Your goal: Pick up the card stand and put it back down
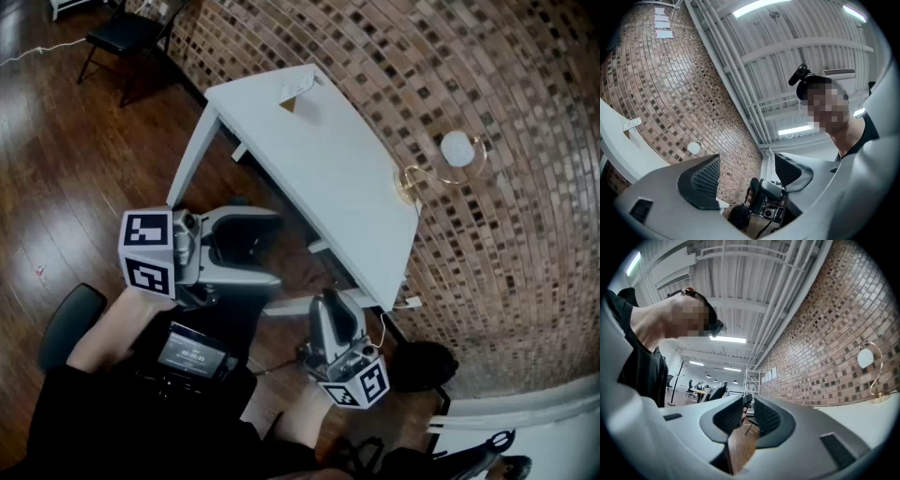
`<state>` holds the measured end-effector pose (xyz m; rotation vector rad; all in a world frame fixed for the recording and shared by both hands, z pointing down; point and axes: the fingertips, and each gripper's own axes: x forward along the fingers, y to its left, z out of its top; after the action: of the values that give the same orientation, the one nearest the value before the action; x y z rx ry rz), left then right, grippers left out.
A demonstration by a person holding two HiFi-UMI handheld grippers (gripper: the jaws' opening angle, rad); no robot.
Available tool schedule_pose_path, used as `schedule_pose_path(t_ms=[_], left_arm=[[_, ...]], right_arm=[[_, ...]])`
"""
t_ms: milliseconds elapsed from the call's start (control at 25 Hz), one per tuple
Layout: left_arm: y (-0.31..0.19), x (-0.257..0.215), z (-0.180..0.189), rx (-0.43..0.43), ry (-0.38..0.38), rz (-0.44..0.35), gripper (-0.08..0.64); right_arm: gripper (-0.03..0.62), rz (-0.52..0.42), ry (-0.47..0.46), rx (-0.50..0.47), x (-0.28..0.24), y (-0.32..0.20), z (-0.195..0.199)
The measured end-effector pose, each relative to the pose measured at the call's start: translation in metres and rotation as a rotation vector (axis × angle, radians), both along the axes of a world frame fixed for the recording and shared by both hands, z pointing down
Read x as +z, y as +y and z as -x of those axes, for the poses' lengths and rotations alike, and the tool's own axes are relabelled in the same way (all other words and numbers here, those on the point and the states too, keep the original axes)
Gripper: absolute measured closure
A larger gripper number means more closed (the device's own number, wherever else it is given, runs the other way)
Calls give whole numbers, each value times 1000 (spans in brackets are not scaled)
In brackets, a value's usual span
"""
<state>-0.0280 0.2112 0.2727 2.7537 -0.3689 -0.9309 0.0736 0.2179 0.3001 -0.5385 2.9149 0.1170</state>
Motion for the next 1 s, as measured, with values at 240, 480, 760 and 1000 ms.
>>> schedule_pose_path(t_ms=[240, 480, 760, 1000], left_arm=[[-32, 9, 8, -15, 17, 47, 201], [-77, 17, 14, -35, 11, 49, 201], [-118, 33, 33, -71, 28, 94, 201], [-135, 29, 43, -80, 24, 92, 201]], right_arm=[[468, 71, 4, 7, 11, -34, 0], [465, 78, 34, -29, 20, -84, 20], [440, 106, 38, -61, 32, -129, 44], [440, 122, 68, -46, 42, -155, 54]])
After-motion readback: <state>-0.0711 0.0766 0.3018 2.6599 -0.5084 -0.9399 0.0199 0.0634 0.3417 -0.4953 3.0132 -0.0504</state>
